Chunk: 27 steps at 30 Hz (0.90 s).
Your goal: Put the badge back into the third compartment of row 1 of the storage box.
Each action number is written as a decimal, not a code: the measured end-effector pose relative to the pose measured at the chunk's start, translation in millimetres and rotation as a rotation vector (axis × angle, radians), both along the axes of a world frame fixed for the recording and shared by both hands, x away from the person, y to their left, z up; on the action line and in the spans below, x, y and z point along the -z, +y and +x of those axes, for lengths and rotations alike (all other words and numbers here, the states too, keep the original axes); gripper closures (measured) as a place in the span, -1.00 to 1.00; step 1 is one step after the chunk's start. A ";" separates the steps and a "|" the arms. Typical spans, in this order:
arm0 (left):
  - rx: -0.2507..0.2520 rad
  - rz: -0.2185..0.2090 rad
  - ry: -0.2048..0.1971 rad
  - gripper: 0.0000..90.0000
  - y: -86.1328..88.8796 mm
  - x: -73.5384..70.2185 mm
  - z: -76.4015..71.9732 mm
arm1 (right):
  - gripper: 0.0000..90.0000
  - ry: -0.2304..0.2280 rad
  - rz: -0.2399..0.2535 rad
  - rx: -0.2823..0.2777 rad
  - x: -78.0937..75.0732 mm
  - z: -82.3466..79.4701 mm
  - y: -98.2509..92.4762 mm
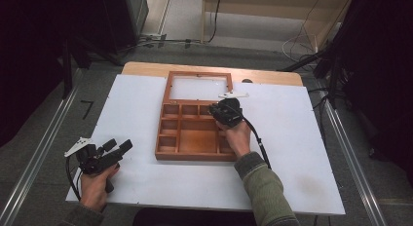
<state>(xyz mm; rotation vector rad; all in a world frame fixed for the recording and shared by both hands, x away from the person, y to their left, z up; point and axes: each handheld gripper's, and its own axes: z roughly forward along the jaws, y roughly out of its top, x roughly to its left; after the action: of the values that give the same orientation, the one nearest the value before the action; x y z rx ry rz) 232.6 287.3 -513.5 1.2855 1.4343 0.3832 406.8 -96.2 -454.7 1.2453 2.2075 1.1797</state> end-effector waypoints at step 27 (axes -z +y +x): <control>0.001 0.000 0.001 -0.64 -0.2 0.0 -1.4 | 0.07 0.053 -0.006 -0.047 -1.4 -7.1 -5.9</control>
<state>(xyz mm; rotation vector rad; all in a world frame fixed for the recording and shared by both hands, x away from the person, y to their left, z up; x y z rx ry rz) 231.2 287.1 -513.4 1.2866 1.4342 0.3813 399.7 -102.0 -453.3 1.2417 2.2893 1.1692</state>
